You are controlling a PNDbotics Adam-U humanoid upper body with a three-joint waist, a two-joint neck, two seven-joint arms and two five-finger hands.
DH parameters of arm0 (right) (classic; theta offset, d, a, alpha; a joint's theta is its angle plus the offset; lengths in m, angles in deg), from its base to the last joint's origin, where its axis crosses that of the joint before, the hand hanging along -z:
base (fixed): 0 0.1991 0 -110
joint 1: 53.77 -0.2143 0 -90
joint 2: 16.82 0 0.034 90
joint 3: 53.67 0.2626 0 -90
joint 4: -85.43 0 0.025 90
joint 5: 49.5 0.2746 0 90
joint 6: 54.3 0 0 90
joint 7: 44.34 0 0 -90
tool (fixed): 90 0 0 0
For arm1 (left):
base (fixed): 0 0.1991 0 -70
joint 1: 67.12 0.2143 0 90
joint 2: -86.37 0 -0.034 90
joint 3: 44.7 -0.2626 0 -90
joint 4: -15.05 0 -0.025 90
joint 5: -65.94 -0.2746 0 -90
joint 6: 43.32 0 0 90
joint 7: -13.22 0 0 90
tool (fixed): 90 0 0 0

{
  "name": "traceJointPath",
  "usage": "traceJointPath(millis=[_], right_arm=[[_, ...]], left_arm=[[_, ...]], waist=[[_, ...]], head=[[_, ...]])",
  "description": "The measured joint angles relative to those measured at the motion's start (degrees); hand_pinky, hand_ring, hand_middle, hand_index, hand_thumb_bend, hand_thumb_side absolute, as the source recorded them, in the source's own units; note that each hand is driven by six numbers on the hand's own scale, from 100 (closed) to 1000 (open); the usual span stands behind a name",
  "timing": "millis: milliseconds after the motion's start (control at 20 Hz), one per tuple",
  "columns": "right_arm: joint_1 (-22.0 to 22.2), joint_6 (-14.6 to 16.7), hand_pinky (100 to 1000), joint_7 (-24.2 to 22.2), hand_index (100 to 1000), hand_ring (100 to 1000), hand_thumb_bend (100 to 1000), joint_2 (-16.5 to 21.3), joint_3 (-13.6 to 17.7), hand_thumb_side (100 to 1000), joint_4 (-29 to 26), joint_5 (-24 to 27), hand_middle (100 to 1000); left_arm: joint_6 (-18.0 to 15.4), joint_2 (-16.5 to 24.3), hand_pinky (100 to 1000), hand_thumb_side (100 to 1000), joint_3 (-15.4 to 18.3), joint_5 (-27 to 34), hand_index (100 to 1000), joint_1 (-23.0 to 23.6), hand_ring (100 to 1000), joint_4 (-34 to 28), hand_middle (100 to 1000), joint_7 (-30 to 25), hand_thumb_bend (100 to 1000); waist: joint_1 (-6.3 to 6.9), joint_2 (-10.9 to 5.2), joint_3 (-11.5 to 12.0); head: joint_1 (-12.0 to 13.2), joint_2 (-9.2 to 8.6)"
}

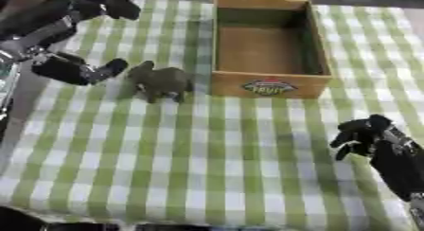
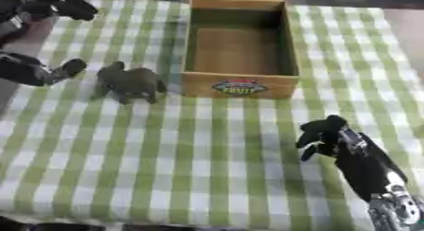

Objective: Pick up objects on the table and place them in the box.

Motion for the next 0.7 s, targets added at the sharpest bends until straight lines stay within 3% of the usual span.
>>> traceJointPath(millis=[700], right_arm=[[0.28,-0.17,483,-0.27,702,612,100,0.0,-0.05,974,0.02,-0.01,546]], left_arm=[[-1.25,0.35,772,132,-6.14,-7.06,872,-6.98,815,14.01,784,1.25,333]], waist=[[-0.15,-0.08,-0.11]], head=[[0.51,0.45]])
